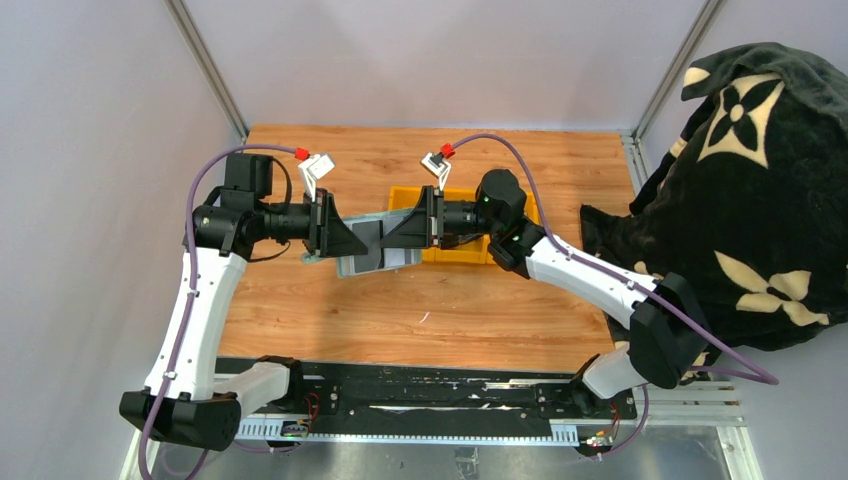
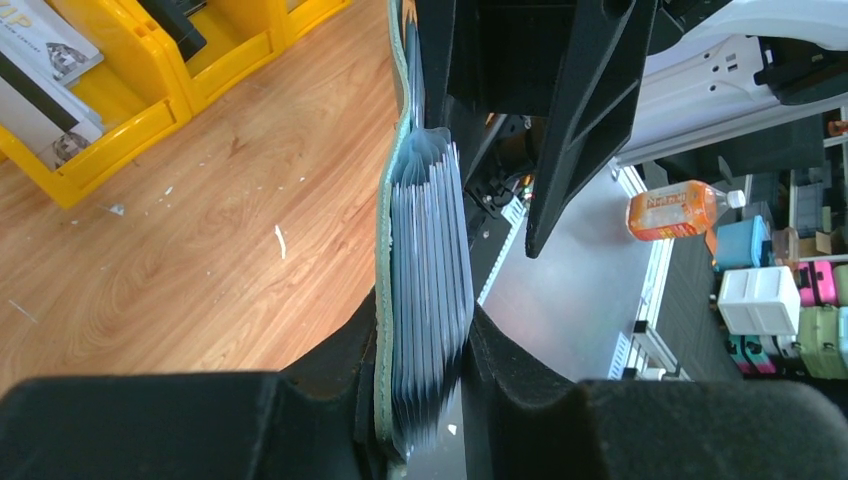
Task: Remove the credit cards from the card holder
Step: Remove the credit card from the card holder.
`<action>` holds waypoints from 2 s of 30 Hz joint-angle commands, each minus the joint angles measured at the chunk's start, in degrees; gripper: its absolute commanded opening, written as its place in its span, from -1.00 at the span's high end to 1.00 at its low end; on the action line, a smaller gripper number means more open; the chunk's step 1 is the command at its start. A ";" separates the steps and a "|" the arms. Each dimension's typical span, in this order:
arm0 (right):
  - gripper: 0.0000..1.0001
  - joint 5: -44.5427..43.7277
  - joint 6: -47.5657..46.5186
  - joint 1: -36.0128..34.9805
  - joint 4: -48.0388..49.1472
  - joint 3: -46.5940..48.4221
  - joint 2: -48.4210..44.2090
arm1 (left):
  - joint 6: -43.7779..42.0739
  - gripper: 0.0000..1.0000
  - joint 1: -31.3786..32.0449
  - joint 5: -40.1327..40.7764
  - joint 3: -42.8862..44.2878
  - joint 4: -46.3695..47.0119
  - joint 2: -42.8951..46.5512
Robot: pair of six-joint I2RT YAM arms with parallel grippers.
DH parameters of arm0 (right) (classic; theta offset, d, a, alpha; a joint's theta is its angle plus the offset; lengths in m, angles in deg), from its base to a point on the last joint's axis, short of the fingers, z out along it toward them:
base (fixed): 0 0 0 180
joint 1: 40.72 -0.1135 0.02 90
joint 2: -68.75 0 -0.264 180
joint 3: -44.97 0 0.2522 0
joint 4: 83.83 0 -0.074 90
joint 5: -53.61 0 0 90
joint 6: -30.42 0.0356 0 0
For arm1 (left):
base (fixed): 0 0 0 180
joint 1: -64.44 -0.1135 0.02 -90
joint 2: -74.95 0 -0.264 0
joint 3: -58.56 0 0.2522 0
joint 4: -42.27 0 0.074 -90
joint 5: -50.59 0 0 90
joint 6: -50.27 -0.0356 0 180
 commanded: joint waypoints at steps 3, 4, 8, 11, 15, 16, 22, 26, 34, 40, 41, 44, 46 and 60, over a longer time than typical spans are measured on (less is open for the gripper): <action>0.15 -0.39 -1.22 -1.24 0.01 -0.17 -0.11 | 1.71 0.93 -0.16 -8.21 2.54 0.28 -0.03; 0.17 -0.46 -1.46 -1.57 -0.02 0.05 0.01 | 1.78 0.91 -0.17 -8.51 2.59 0.28 -0.16; 0.35 -2.12 -2.44 -3.48 -1.71 1.24 1.35 | 2.03 0.79 -0.21 -9.93 2.97 0.28 -0.61; 0.60 -3.56 -1.41 -3.96 -0.85 1.12 1.96 | 1.96 0.60 -0.22 -14.29 2.95 0.28 -0.55; 0.77 -4.76 0.76 -3.96 2.16 0.06 1.81 | 0.69 0.36 -0.22 -17.98 2.78 0.28 0.96; 0.81 -4.67 1.17 -3.96 2.78 -0.01 1.80 | 0.47 0.31 -0.22 -18.42 2.57 0.28 1.26; 1.00 -3.63 4.92 -3.51 9.63 -2.96 1.20 | 0.85 0.17 -0.22 -22.14 1.69 0.32 1.50; 1.00 -2.93 9.51 -2.79 17.90 -6.30 0.91 | 0.62 0.25 -0.25 -23.32 1.31 0.46 1.56; 1.00 -2.19 12.13 -1.31 24.70 -11.31 -1.82 | 0.95 0.46 -0.43 -21.92 1.40 0.41 1.31; 1.00 -3.55 8.93 -0.30 20.05 -12.79 -4.92 | 1.71 0.41 -0.39 -21.37 1.46 0.34 1.04; 1.00 -3.89 7.90 -0.28 18.85 -12.74 -5.55 | 1.71 0.40 -0.39 -21.33 1.55 0.32 1.12; 1.00 -4.67 4.91 -0.55 14.48 -11.72 -6.55 | 1.75 0.41 -0.39 -20.79 1.64 0.37 1.18; 1.00 -5.48 3.72 -0.93 12.99 -11.31 -6.93 | 1.88 0.41 -0.39 -20.30 1.64 0.37 1.11; 0.42 -7.03 -1.15 -4.71 7.75 -5.47 -4.40 | 2.08 0.40 -0.39 -17.59 1.86 0.29 0.75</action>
